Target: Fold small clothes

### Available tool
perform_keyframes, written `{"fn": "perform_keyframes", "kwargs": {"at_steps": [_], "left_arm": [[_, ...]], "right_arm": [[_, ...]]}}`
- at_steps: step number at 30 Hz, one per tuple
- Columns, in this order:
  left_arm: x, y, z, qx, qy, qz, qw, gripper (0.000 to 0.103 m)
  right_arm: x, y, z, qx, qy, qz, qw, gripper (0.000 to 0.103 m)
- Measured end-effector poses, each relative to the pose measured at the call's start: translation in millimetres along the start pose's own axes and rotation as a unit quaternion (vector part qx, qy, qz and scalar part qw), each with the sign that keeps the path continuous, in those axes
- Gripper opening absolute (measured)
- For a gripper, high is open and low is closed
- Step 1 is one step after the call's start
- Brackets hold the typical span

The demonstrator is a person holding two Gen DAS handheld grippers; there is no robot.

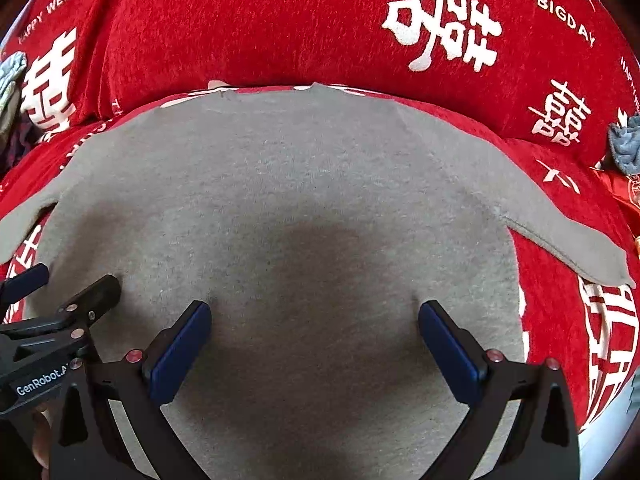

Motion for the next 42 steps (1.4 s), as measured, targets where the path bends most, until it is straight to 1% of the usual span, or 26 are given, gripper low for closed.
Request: {"fn": "perform_keyframes", "kwargs": {"at_steps": [6,15,20,28,32,35,42], "left_arm": [[1,0,2,0.002,-0.008,0.003,1.0000,0.102],[2,3,1,0.008,-0.011,0.004,0.9999,0.102],[3,4,-2,0.011,-0.010,0.005,0.9999,0.102],[10,6,-14,0.015,0.007,0.007,0.9998,0.102],[14,17,-25,0.017,0.025,0.015,0.9994,0.102],[19,31,-32,0.017,0.034,0.025,0.9990,0.102],[24,67,-39,0.007,0.045,0.043,0.9981,0.102]], "right_arm": [[1,-1,3,0.003,-0.005,0.002,1.000,0.103],[6,1,0,0.007,0.000,0.000,1.000,0.103],[8,1,-1,0.009,0.005,0.000,1.000,0.103],[14,4,-11,0.013,0.023,0.004,1.000,0.103],[18,16,-17,0.007,0.034,0.012,0.999,0.103],[21,32,-21,0.002,0.040,0.030,0.999,0.103],[19,71,-32,-0.018,0.051,0.058,0.997,0.103]]}}
Point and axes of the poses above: each gripper's, at about its wrist camera, not at the fingertips, and z roughly the way its jaws point, y to its right, x to its top, the point moved 4 cm from there along z, roughly the way its jaws point, and after that the axes turned 13 degrees about -z, right-handed, at the moved point
